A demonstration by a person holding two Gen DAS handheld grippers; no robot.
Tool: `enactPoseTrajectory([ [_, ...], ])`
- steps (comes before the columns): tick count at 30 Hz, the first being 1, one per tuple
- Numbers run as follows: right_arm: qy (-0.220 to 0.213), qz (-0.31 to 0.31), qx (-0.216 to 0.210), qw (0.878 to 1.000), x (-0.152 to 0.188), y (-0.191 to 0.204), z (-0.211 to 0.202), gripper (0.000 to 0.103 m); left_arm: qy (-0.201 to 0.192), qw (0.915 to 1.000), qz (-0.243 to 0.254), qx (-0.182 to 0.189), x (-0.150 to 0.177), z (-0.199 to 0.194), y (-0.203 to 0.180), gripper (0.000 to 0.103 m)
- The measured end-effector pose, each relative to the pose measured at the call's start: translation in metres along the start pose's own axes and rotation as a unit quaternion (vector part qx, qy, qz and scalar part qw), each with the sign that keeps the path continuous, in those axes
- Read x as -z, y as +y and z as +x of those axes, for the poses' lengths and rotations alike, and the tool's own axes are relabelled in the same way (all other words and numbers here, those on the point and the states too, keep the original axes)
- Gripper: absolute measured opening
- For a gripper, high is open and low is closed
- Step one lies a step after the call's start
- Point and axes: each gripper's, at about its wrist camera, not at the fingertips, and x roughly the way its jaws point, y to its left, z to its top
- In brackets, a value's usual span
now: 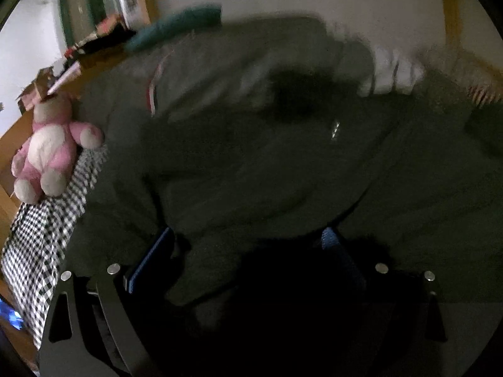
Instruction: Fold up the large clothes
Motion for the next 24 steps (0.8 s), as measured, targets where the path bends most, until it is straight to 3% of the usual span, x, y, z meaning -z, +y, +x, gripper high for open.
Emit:
enactPoseTrajectory([
  [2, -0.043, 0.064, -0.018, 0.997, -0.004, -0.037, -0.024, 0.100, -0.054, 0.9979, -0.027, 0.025, -0.014, -0.027, -0.009, 0.098],
  [4, -0.091, 0.121, 0.019, 0.988, -0.005, -0.071, -0.048, 0.100, -0.092, 0.9931, -0.031, 0.066, -0.037, -0.052, -0.033, 0.097],
  [6, -0.149, 0.189, 0.041, 0.970, 0.003, -0.112, -0.077, 0.100, -0.105, 0.9891, -0.013, 0.102, -0.056, -0.064, -0.064, 0.097],
  [7, -0.175, 0.237, 0.065, 0.954, 0.010, -0.139, -0.090, 0.100, -0.111, 0.9853, 0.002, 0.130, -0.068, -0.071, -0.088, 0.097],
  [8, -0.181, 0.279, 0.085, 0.939, 0.019, -0.162, -0.099, 0.100, -0.115, 0.9806, 0.020, 0.157, -0.080, -0.075, -0.115, 0.097],
  [9, -0.175, 0.317, 0.077, 0.929, 0.026, -0.185, -0.098, 0.100, -0.112, 0.9759, 0.043, 0.182, -0.092, -0.077, -0.145, 0.097],
  [11, -0.144, 0.368, 0.007, 0.919, 0.040, -0.223, -0.080, 0.100, -0.095, 0.9687, 0.076, 0.216, -0.110, -0.079, -0.196, 0.097],
  [13, -0.122, 0.406, -0.071, 0.903, 0.050, -0.243, -0.056, 0.099, -0.080, 0.9541, 0.109, 0.267, -0.134, -0.084, -0.256, 0.097],
  [14, -0.128, 0.411, -0.114, 0.895, 0.051, -0.246, -0.051, 0.099, -0.074, 0.9476, 0.128, 0.283, -0.143, -0.087, -0.281, 0.097],
  [15, -0.138, 0.404, -0.132, 0.895, 0.049, -0.246, -0.050, 0.099, -0.071, 0.9391, 0.154, 0.299, -0.153, -0.093, -0.311, 0.097],
  [17, -0.150, 0.373, -0.087, 0.912, 0.040, -0.243, -0.058, 0.099, -0.068, 0.9180, 0.222, 0.322, -0.167, -0.106, -0.372, 0.097],
  [18, -0.168, 0.365, -0.052, 0.914, 0.039, -0.246, -0.071, 0.099, -0.070, 0.9079, 0.257, 0.324, -0.168, -0.112, -0.399, 0.097],
  [20, -0.207, 0.378, 0.041, 0.901, 0.046, -0.265, -0.107, 0.099, -0.079, 0.8856, 0.341, 0.306, -0.154, -0.126, -0.457, 0.097],
  [22, -0.242, 0.418, 0.035, 0.875, 0.055, -0.303, -0.135, 0.099, -0.097, 0.8655, 0.395, 0.293, -0.126, -0.138, -0.490, 0.097],
  [24, -0.251, 0.432, -0.001, 0.866, 0.056, -0.341, -0.149, 0.099, -0.128, 0.8563, 0.430, 0.256, -0.090, -0.144, -0.509, 0.097],
])
